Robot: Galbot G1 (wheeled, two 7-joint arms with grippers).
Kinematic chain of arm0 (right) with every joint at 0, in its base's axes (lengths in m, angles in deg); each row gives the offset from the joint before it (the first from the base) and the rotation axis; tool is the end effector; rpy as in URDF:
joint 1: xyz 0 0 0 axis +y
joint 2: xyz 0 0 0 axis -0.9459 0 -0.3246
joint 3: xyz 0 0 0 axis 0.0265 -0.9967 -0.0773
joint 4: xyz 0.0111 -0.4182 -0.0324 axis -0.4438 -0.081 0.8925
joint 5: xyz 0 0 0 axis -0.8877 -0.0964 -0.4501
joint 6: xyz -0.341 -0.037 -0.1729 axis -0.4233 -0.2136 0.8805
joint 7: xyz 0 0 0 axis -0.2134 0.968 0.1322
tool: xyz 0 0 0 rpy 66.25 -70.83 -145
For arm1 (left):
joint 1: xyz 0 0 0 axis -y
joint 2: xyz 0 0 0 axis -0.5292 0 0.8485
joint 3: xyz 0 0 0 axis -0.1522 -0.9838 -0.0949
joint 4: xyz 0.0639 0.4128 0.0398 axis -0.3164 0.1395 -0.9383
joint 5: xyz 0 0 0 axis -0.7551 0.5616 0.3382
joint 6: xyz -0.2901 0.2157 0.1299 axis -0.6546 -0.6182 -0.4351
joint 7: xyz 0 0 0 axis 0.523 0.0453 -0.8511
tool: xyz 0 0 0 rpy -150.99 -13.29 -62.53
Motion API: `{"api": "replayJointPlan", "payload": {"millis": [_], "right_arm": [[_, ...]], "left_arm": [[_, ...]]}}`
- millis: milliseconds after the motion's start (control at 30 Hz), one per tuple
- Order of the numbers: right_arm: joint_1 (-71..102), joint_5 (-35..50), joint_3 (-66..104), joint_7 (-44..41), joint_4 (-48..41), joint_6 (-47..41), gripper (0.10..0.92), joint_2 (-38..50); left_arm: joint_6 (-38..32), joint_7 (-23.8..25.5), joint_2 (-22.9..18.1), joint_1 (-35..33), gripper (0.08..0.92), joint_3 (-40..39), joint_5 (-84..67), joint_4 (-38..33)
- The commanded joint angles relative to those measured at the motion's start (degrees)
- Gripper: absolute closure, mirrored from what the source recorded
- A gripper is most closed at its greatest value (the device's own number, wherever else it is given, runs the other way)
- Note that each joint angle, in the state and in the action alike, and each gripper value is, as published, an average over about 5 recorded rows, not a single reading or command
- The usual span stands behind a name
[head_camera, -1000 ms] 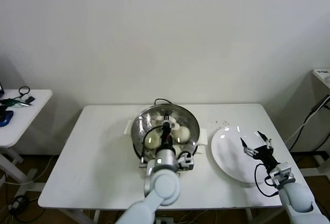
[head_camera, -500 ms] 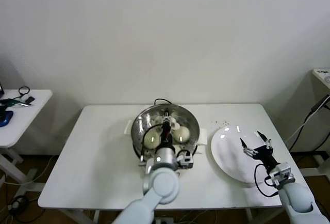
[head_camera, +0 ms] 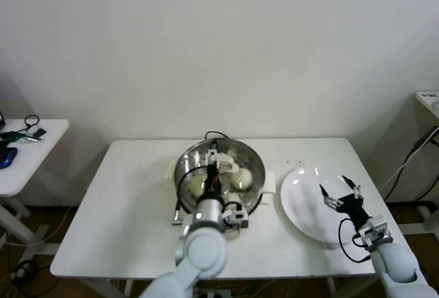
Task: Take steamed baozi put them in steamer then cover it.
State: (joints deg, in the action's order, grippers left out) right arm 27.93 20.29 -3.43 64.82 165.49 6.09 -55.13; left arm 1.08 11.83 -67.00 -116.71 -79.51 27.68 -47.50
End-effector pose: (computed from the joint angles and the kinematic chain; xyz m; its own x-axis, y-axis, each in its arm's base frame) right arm 0.3123 -0.2622 -0.4518 -0.9677 -0.1656 0.1903 -0.2143 0.9377 -0.2734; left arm 0.3046 -0.1658 -0.3094 -0.9986 0.0217 0.0485 0.0497 0.0561 0.9972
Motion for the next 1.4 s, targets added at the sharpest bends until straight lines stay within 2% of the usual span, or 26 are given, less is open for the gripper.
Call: {"api": "replayJointPlan", "payload": {"millis": [33, 233, 367, 500, 633, 800, 967, 1133, 1400], "right_arm": [[0.0, 0.0, 0.2, -0.1, 0.1, -0.5, 0.203, 0.0], [0.1, -0.1, 0.3, -0.1, 0.2, -0.6, 0.203, -0.1], [0.2, -0.1, 0.4, -0.2, 0.3, -0.5, 0.203, -0.3], [0.7, -0.1, 0.7, -0.3, 0.8, -0.5, 0.203, -0.5], [1.4, 0.0, 1.3, -0.4, 1.7, -0.4, 0.203, -0.9], [2.1, 0.1, 1.7, -0.7, 2.1, -0.2, 0.203, -1.7], [2.9, 1.1, 1.9, -1.5, 2.8, 0.3, 0.203, -2.2], [3.8, 2.7, 2.0, -1.4, 4.2, 0.4, 0.203, -2.4], [4.9, 4.0, 3.4, -1.5, 5.4, 0.8, 0.203, -2.4]], "left_arm": [[2.8, -0.2, 4.6, -5.4, 0.196, 1.5, -6.3, -10.3], [1.6, -2.5, 8.4, -8.3, 0.178, 4.2, -11.4, -14.5], [-4.0, -9.4, 10.1, -11.2, 0.177, 7.8, -19.5, -16.1], [-13.2, -18.5, 10.2, -16.3, 0.177, 15.4, -30.8, -17.4], [-25.9, -24.0, 6.7, -22.9, 0.177, 28.5, -45.1, -17.9], [-36.3, -26.4, 1.6, -30.4, 0.177, 38.9, -62.7, -17.6], [-44.1, -27.3, -1.0, -34.4, 0.177, 45.0, -75.7, -14.4], [-45.7, -27.2, -2.3, -35.2, 0.177, 48.5, -84.1, -9.9], [-46.7, -26.1, -2.5, -35.0, 0.177, 49.1, -89.8, -5.2]]}}
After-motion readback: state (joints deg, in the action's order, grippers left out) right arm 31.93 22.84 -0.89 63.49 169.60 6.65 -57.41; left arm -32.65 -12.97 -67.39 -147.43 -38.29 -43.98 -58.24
